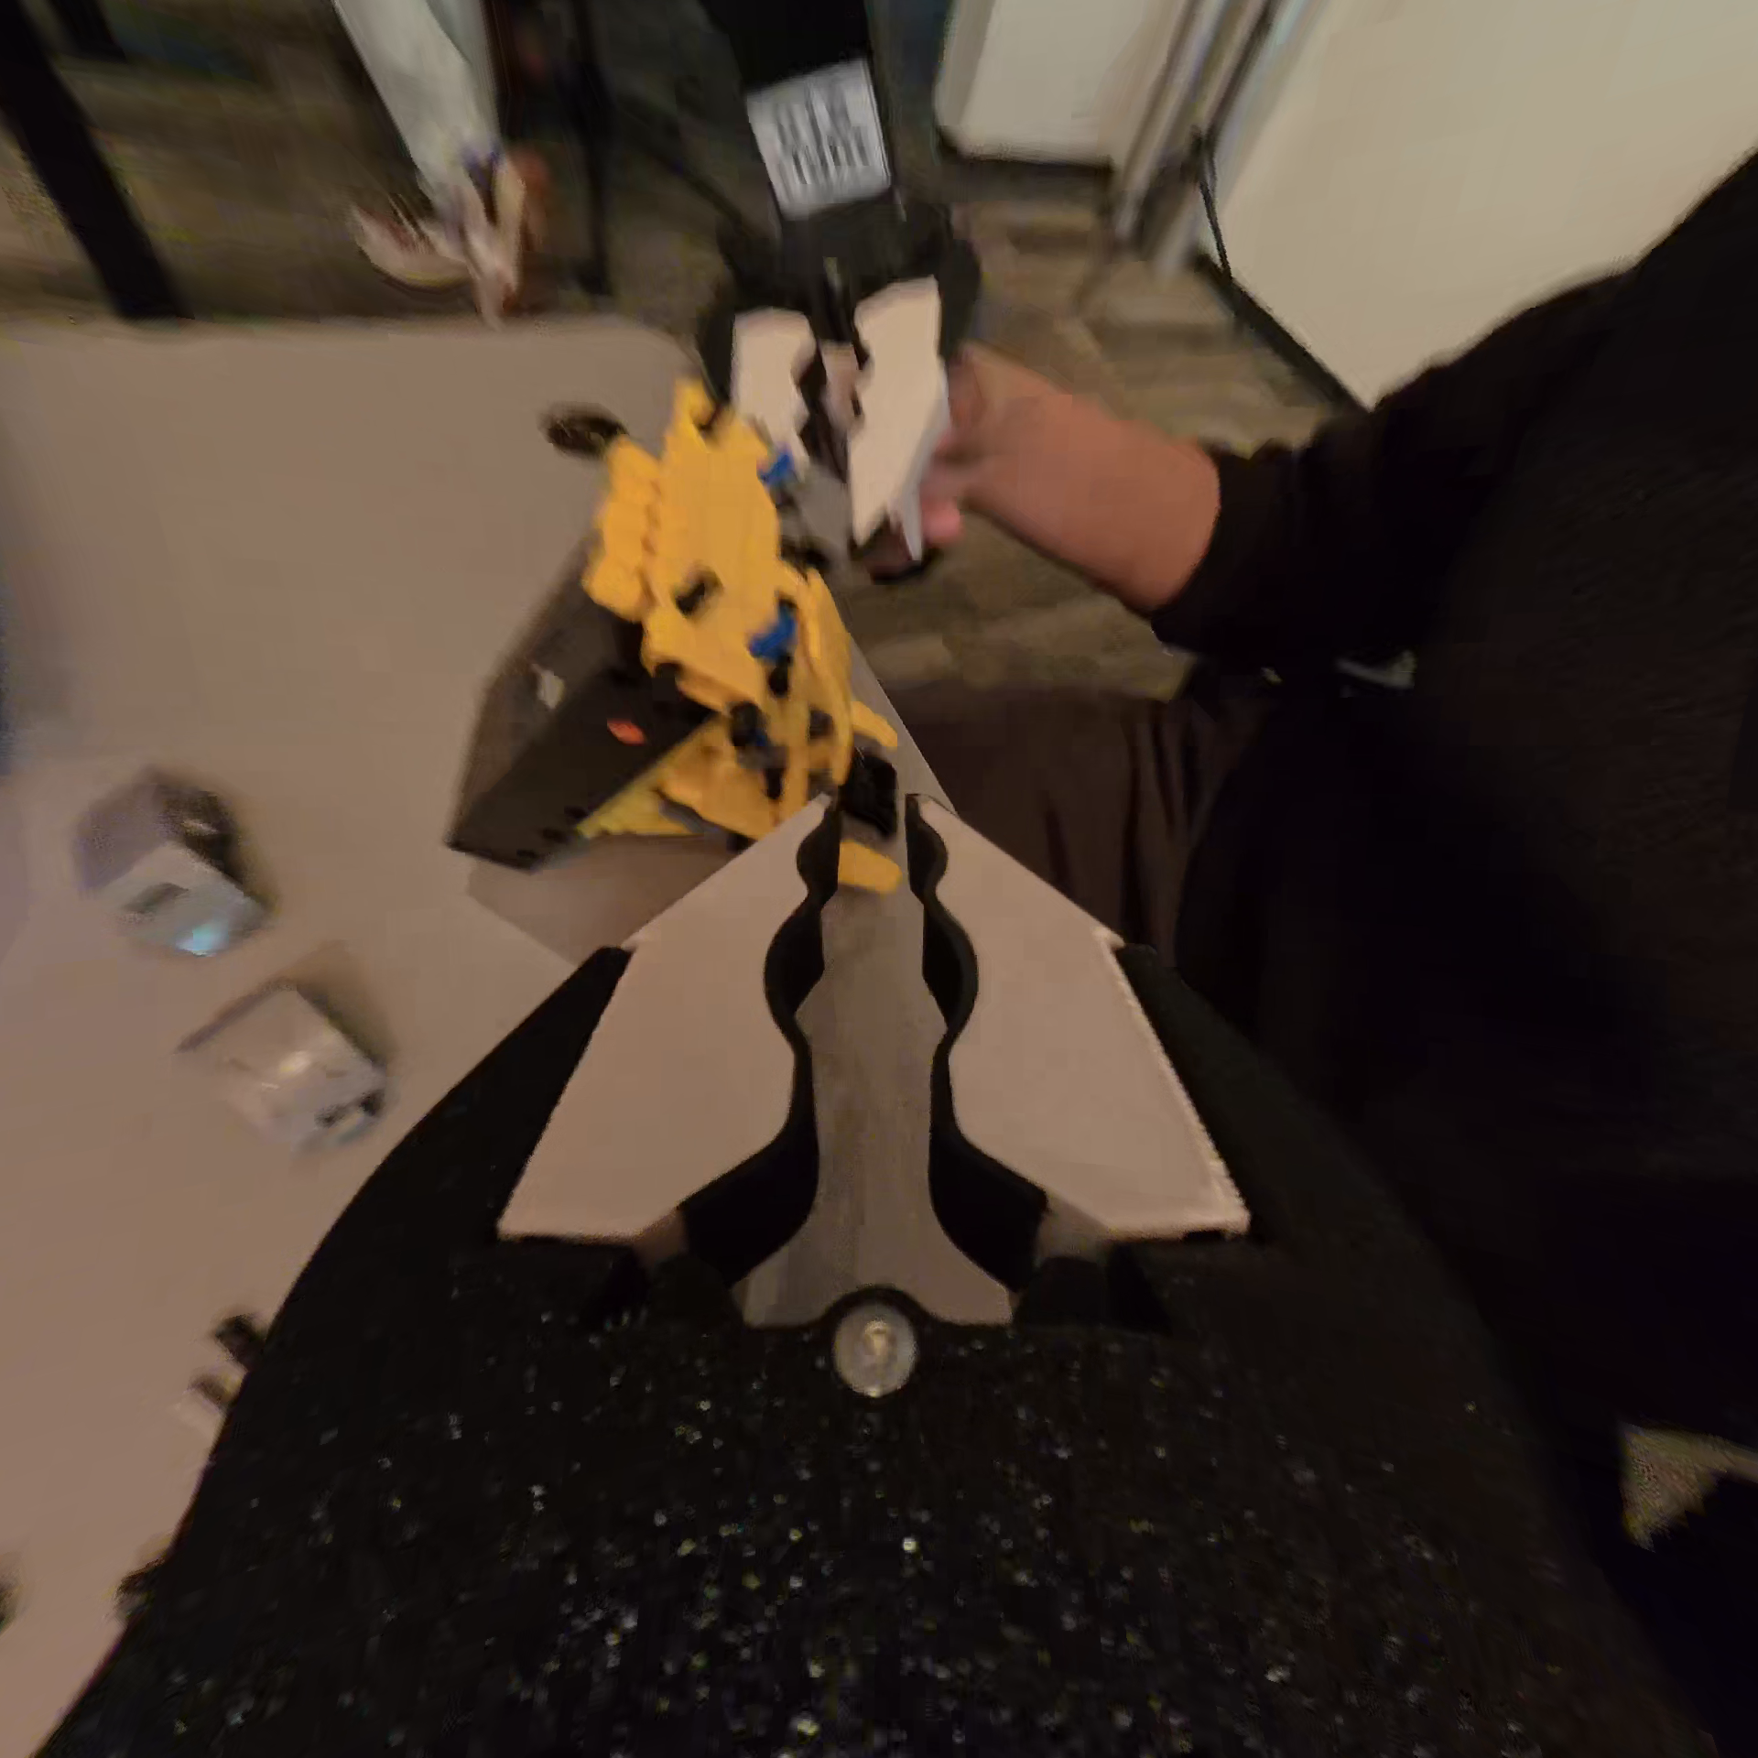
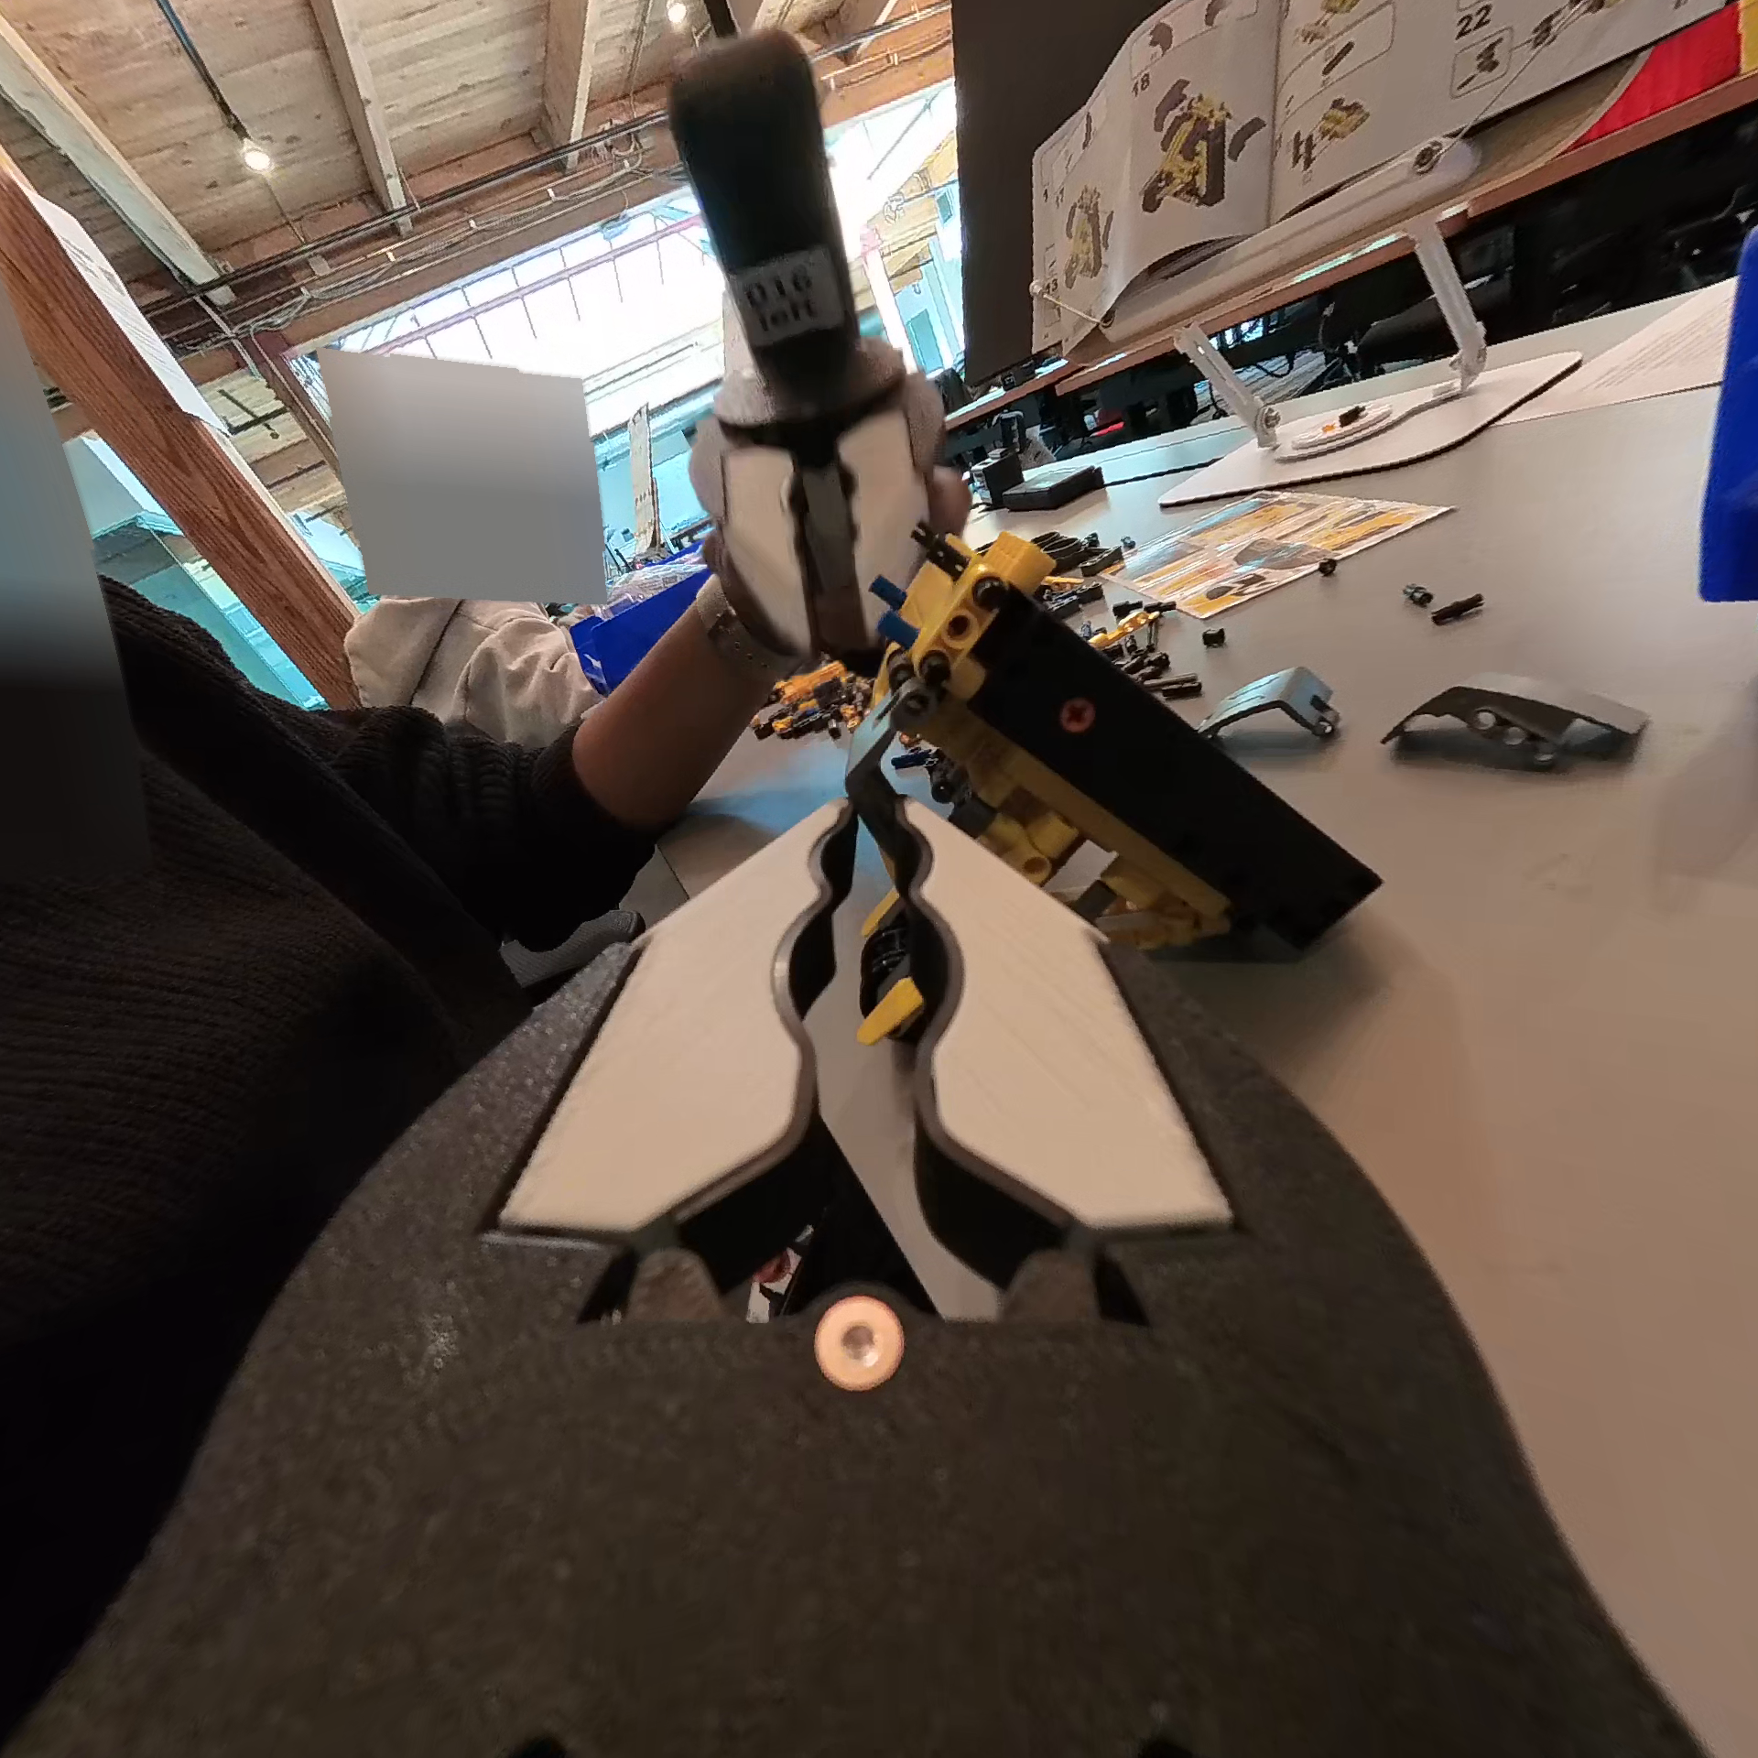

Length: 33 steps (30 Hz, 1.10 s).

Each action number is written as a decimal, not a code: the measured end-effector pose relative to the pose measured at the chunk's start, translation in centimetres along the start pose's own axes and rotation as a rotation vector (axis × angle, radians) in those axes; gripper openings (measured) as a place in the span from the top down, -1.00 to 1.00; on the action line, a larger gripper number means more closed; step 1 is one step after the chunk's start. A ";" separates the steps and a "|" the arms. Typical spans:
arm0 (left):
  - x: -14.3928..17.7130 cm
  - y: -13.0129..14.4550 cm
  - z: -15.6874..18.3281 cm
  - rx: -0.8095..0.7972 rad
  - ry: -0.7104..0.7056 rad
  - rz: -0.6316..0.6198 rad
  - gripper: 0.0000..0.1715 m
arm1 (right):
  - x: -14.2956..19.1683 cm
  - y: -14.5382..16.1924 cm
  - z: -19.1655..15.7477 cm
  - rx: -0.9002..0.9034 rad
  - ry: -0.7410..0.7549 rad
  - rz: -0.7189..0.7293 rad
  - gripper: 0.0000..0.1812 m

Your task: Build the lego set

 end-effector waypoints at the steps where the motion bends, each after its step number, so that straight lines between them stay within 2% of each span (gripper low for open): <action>1: 0.6 -0.5 0.0 -0.024 -0.029 0.071 0.85 | 0.0 0.0 0.0 0.001 0.001 0.000 0.93; 3: 1.8 -1.6 -0.2 -0.080 -0.149 0.222 0.79 | 0.0 0.0 0.0 0.002 0.002 -0.001 0.93; 5: 2.3 -2.3 -0.3 -0.116 -0.302 0.394 0.50 | -0.1 0.0 0.0 0.002 0.001 0.001 0.93; 6: 2.1 -2.4 -0.2 -0.127 -0.337 0.432 0.27 | -0.1 0.0 0.0 0.001 0.000 0.003 0.93; 7: 1.5 -2.4 -0.1 -0.133 -0.345 0.426 0.03 | -0.1 0.0 0.0 0.000 -0.001 0.004 0.93; 8: 0.7 -2.4 -0.1 -0.140 -0.342 0.393 -0.12 | -0.2 0.0 0.0 -0.001 -0.002 0.005 0.93; 9: -0.1 -2.3 -0.1 -0.149 -0.355 0.356 -0.14 | -0.2 0.0 0.0 -0.001 -0.002 0.004 0.93; 12: -1.6 -2.0 0.1 -0.239 -0.467 0.269 -0.14 | -0.3 0.0 -0.1 0.003 0.001 0.001 0.93; 16: -2.3 -1.1 0.6 -0.348 -0.475 0.257 -0.13 | -0.3 0.0 -0.1 0.003 0.000 0.002 0.93; 20: -2.1 -0.8 0.6 -0.362 -0.438 0.203 -0.07 | -0.3 0.1 -0.1 -0.001 -0.004 0.005 0.93; 22: -1.2 -0.9 0.6 -0.372 -0.460 0.236 0.08 | -0.3 0.1 0.0 0.000 -0.004 0.005 0.93; 24: -0.6 -1.0 0.6 -0.362 -0.460 0.278 0.14 | -0.3 0.1 0.0 -0.001 -0.006 0.006 0.93; 29: -1.4 -0.5 0.2 -0.367 -0.470 0.201 0.21 | -0.2 0.1 0.0 -0.005 -0.009 0.009 0.93; 33: -1.4 -0.5 0.3 -0.344 -0.436 0.239 0.36 | -0.3 0.1 0.0 -0.002 -0.007 0.007 0.93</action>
Point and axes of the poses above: each gripper's, where its closed fingertips meet, x back along the fingers, y out of its underside, z = x × y across the jaws, the point moved 10 cm from there along x, back along the fingers, and after that the axes turned 2 degrees about -y, right-handed, at the moved point
